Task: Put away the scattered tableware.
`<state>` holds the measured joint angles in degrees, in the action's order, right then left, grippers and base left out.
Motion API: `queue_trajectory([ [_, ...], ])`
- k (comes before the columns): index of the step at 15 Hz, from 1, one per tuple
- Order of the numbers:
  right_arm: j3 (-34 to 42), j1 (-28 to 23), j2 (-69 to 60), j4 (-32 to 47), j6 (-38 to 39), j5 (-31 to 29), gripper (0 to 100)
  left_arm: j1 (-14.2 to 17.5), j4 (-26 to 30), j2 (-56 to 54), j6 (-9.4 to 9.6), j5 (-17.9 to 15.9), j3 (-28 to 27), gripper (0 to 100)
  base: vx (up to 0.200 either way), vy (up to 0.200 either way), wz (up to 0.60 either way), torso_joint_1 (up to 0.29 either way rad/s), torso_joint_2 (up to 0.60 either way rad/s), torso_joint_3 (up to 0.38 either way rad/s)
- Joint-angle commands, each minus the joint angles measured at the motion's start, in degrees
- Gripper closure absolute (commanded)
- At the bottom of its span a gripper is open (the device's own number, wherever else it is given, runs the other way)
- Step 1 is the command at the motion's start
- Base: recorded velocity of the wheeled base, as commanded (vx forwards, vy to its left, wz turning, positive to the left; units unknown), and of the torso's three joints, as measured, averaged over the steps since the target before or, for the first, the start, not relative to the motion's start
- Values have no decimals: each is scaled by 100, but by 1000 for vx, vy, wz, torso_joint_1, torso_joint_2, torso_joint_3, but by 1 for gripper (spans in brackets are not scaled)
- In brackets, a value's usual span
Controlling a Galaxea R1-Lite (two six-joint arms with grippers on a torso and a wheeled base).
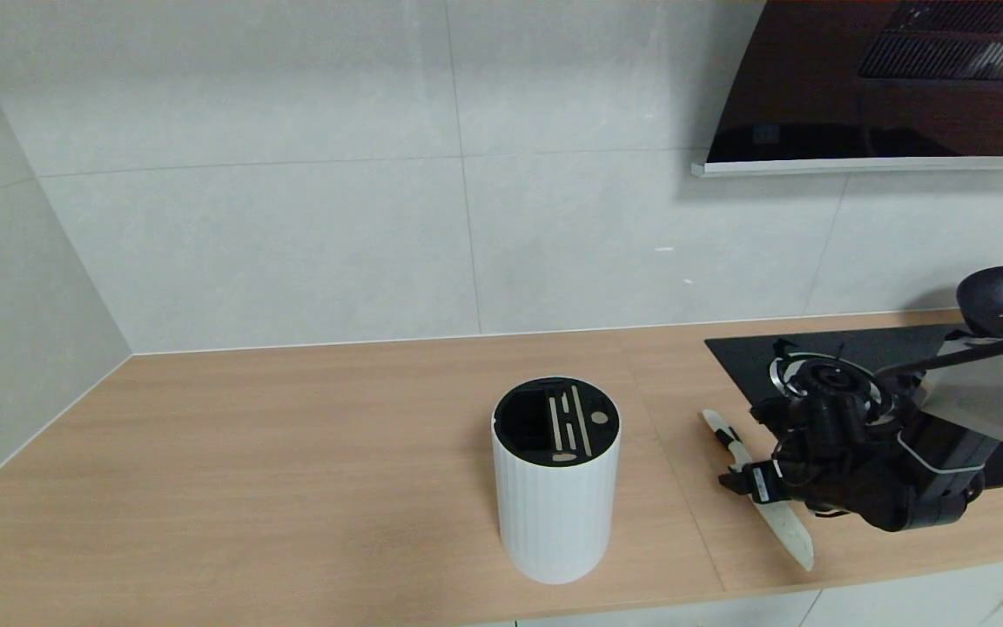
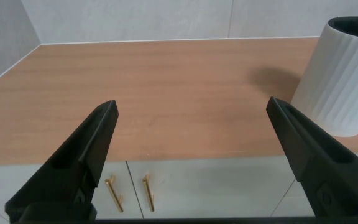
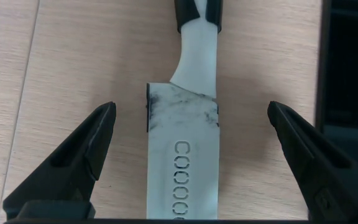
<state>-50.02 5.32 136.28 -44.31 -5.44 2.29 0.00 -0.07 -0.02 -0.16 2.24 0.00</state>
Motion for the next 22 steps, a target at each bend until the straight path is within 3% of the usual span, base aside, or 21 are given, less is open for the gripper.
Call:
queue_trajectory([
  [1,-26,5,30,2,-10,-1,0,0,-1,2,-2,4,0,0,0,0,0,0,0,0],
  [2,-26,5,48,-7,-19,-1,0,0,-1,2,-2,4,0,0,0,0,0,0,0,0],
  [3,-43,5,74,-7,-28,-1,100,0,-1,2,-2,4,0,0,0,0,0,0,0,0],
  [13,-26,5,-93,2,-28,-1,100,0,-1,2,-2,4,0,0,0,0,0,0,0,0],
  [22,713,365,-2123,-7,34,43,100,0,-1,2,69,4,0,0,0,0,0,0,0,0],
])
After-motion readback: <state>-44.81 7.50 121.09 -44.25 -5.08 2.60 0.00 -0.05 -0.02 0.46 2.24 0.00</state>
